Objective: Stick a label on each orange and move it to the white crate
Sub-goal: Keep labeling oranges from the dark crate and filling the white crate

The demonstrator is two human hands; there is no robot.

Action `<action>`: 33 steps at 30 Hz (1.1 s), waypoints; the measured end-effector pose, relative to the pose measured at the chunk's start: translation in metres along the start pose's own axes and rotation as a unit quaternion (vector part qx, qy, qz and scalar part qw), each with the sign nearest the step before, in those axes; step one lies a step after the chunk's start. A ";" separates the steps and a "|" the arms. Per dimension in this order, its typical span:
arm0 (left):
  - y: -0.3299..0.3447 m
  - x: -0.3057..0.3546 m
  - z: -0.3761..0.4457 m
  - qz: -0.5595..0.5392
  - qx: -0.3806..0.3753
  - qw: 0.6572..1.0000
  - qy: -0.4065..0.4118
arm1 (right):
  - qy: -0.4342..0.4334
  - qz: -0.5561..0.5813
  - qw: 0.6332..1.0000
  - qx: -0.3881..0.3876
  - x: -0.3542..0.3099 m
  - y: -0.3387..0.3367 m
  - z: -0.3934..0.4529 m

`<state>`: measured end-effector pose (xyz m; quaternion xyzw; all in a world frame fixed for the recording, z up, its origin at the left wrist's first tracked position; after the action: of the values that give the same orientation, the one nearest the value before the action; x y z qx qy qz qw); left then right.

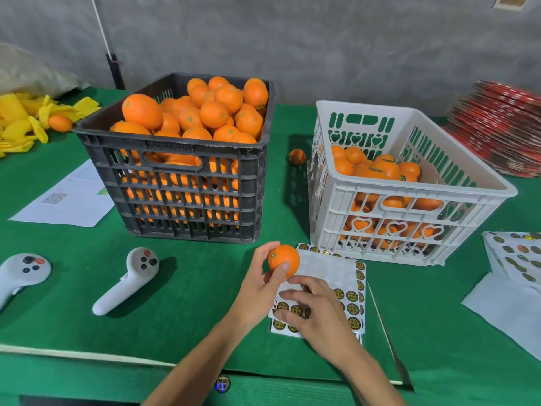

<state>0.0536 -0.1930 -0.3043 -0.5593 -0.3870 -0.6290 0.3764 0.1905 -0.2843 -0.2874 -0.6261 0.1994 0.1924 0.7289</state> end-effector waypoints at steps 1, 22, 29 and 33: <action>0.000 0.000 0.000 0.000 0.000 1.000 0.000 | 0.009 0.010 1.000 0.004 0.000 0.001 0.000; 0.001 0.008 -0.007 0.001 0.006 1.000 -0.002 | 0.099 0.111 0.989 0.010 -0.009 -0.007 0.014; 0.000 0.006 -0.004 -0.004 0.012 1.000 -0.001 | 0.026 0.151 0.986 0.072 -0.017 -0.006 -0.006; 0.001 0.009 -0.001 -0.033 0.030 0.999 -0.001 | 0.078 0.342 0.925 0.144 -0.022 -0.028 0.007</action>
<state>0.0530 -0.1950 -0.2956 -0.5353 -0.4244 -0.6289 0.3712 0.1868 -0.2818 -0.2512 -0.4214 0.4830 0.3500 0.6832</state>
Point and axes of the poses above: each hand's wrist, its own z-axis towards the middle knuckle, its own y-axis out of the palm, x = y × z, the point moved 2 cm from there along z, towards the middle knuckle, and after that the axes turned 7 degrees about -z, right-handed, at the moved point
